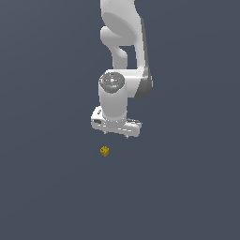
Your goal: Pick up the object and move it to a goal position.
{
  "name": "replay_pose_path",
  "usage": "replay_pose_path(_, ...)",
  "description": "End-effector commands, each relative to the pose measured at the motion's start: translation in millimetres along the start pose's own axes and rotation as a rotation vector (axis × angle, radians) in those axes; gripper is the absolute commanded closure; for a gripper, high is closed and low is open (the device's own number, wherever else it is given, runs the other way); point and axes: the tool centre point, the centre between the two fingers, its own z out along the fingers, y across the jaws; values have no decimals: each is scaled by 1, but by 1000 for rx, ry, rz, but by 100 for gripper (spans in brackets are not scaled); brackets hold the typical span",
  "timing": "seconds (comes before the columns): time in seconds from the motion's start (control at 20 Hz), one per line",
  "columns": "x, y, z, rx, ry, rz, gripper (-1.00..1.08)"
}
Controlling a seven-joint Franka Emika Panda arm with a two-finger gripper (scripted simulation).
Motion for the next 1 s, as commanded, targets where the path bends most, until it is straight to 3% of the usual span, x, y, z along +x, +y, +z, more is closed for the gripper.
replay_pose_path(0.0,10,11,10,2,6,81,-92)
replay_pose_path(0.5,40,48,46,1,30,345,-92)
replay_pose_path(0.95,46,57,54,-1,36,403,-92)
